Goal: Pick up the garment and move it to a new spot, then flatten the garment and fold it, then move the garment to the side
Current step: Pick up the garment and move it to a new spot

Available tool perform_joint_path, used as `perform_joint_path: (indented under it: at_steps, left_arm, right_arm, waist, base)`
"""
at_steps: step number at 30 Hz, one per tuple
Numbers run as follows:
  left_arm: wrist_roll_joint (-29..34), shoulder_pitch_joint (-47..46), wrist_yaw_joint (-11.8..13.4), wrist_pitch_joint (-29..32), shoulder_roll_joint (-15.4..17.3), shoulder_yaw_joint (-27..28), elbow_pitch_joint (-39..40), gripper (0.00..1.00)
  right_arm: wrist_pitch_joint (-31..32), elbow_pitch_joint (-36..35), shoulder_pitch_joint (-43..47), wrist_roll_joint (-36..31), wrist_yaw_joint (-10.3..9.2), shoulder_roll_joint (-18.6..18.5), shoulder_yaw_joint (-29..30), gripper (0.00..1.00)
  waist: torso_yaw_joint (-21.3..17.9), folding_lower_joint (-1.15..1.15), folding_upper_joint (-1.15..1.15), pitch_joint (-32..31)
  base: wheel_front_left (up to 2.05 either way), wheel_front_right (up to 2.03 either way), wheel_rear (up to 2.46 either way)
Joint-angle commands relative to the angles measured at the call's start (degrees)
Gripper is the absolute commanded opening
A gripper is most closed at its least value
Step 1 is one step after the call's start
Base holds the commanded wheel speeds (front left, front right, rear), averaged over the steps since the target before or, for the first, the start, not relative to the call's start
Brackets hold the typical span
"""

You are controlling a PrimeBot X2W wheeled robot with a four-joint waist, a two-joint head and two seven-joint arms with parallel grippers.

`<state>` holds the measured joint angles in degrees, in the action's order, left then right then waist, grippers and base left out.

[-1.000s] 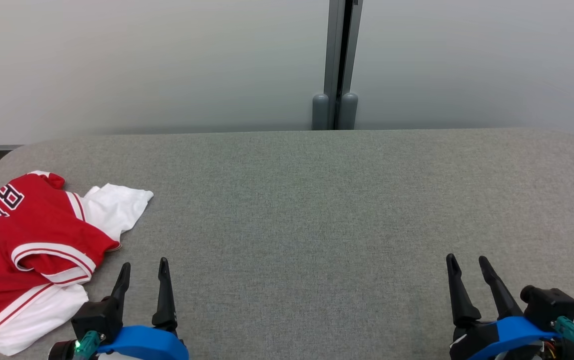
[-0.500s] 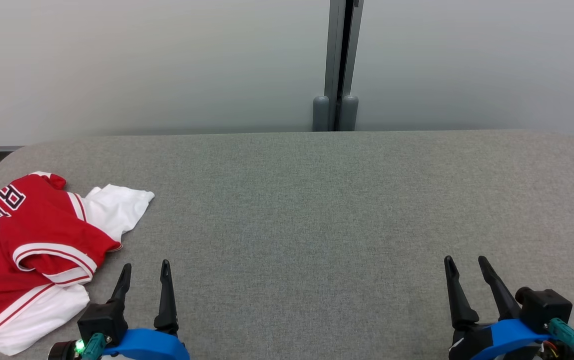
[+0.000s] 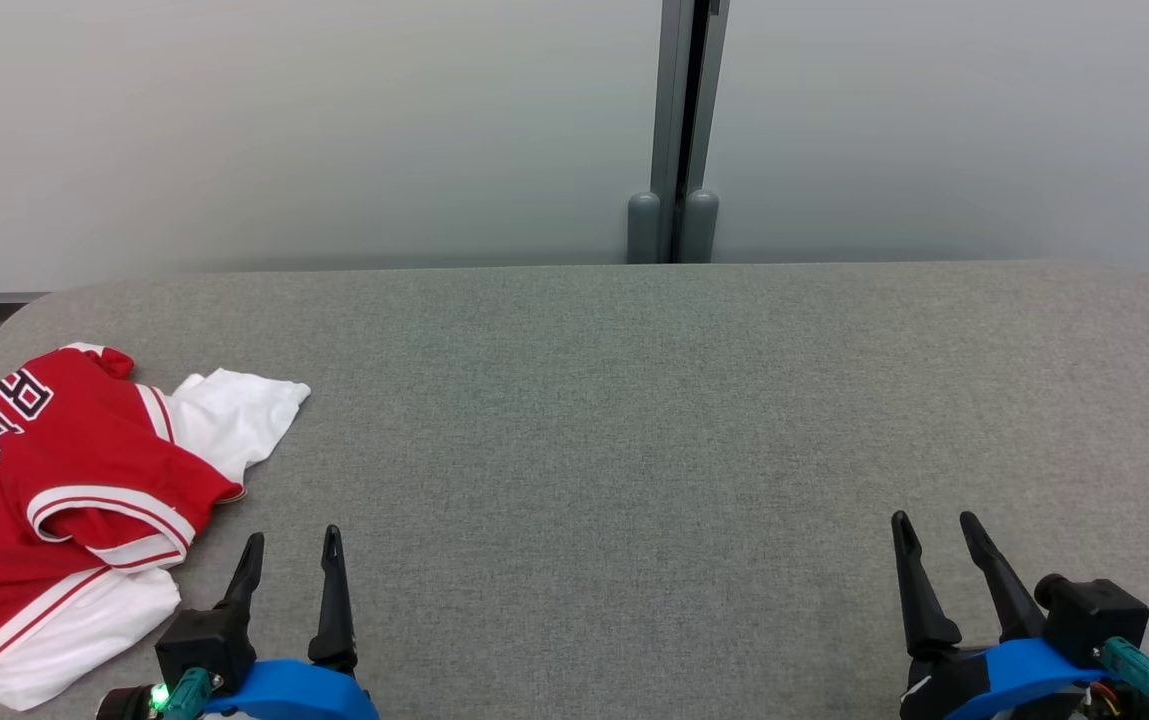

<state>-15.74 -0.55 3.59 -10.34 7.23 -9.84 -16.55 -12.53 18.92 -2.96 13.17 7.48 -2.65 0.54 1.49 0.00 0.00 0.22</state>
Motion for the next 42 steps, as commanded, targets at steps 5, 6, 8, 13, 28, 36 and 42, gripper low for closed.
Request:
perform_joint_path:
  at_steps: [5, 6, 8, 13, 28, 36, 42]
  left_arm:
    - [-0.18, -0.58, 0.02, -0.29, 0.67, -0.49, 0.02, 1.0]
    - [-0.2, -0.78, 0.03, -0.34, 0.64, -0.65, 0.03, 1.0]
    - [-0.27, -0.97, 0.15, -0.37, 0.69, -0.67, -0.01, 1.0]
    - [-0.79, -0.7, 0.43, -0.58, 0.71, -0.49, 0.08, 1.0]
    - [-1.58, 1.26, 2.28, 0.19, 1.72, 0.4, 2.66, 1.0]
    - [-2.82, 2.82, 3.38, -1.03, 1.92, 1.8, 3.44, 1.0]
    - [-3.23, 3.58, 3.86, -1.35, 2.27, 2.24, 3.99, 1.0]
  right_arm:
    - [-0.51, -0.36, 1.01, -0.23, 0.03, -0.39, 0.79, 1.0]
    - [-0.53, -0.51, 1.03, -0.39, 0.03, -0.39, 1.0, 1.0]
    - [-0.43, -0.81, 1.0, -0.53, 0.03, -0.39, 1.03, 1.0]
    - [-0.28, -0.99, 1.36, -0.16, 0.03, -0.37, 1.03, 1.0]
    - [-0.22, -0.57, 0.77, -0.26, 0.03, -0.39, 0.02, 1.0]
    - [0.78, -0.79, -0.85, -1.89, 0.03, -0.39, -1.09, 1.0]
    - [1.2, -0.6, -1.41, -1.94, 0.03, -0.4, -1.77, 1.0]
  waist:
    - [1.21, 0.0, 0.0, 0.1]
    - [1.9, 0.0, 0.0, 0.1]
    - [3.5, 0.0, 0.0, 0.11]
    - [9.24, 0.0, 0.0, 0.09]
    - [26.85, 0.0, 0.0, 0.48]
    - [29.04, 0.0, 0.0, 1.41]
    - [29.09, 0.0, 0.0, 1.21]
  base:
    - [0.0, 0.0, 0.0]
    - [0.0, 0.0, 0.0]
    - [0.0, 0.0, 0.0]
    - [0.0, 0.0, 0.0]
    - [0.0, 0.0, 0.0]
    - [0.0, 0.0, 0.0]
    - [0.0, 0.0, 0.0]
